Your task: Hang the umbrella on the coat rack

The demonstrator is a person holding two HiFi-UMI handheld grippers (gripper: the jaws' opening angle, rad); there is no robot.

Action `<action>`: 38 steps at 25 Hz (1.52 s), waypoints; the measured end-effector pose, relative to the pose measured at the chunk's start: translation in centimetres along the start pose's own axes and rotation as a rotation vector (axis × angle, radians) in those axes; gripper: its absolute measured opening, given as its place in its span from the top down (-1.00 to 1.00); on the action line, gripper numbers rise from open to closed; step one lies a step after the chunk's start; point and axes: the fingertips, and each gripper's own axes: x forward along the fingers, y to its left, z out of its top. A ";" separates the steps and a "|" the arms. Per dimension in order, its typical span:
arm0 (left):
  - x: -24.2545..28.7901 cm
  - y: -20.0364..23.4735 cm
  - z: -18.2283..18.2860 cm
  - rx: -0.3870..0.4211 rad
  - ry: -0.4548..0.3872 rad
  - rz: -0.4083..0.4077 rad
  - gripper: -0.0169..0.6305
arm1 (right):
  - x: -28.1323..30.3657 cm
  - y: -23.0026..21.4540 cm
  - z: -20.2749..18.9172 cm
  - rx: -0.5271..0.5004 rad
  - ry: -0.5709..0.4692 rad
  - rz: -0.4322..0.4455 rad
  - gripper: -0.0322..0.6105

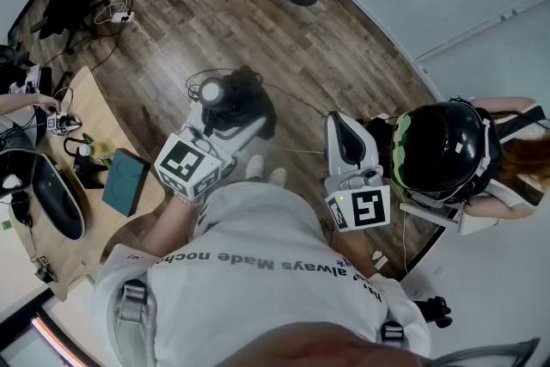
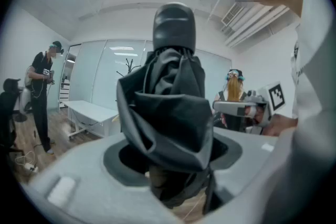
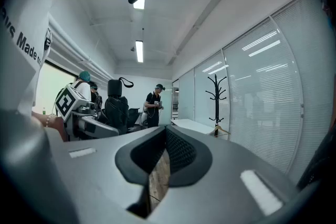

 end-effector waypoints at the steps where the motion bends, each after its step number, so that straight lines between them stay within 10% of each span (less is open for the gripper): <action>1: -0.2 0.5 0.0 -0.001 0.002 -0.003 0.07 | 0.4 0.3 0.0 0.001 0.000 -0.006 0.89; 18: 4.3 10.5 0.2 -0.012 0.008 0.024 0.07 | 11.0 -3.1 -1.6 0.044 -0.013 -0.007 0.89; 38: 34.8 26.4 9.7 0.002 -0.013 0.077 0.07 | 31.4 -32.4 0.7 0.028 -0.029 0.038 0.89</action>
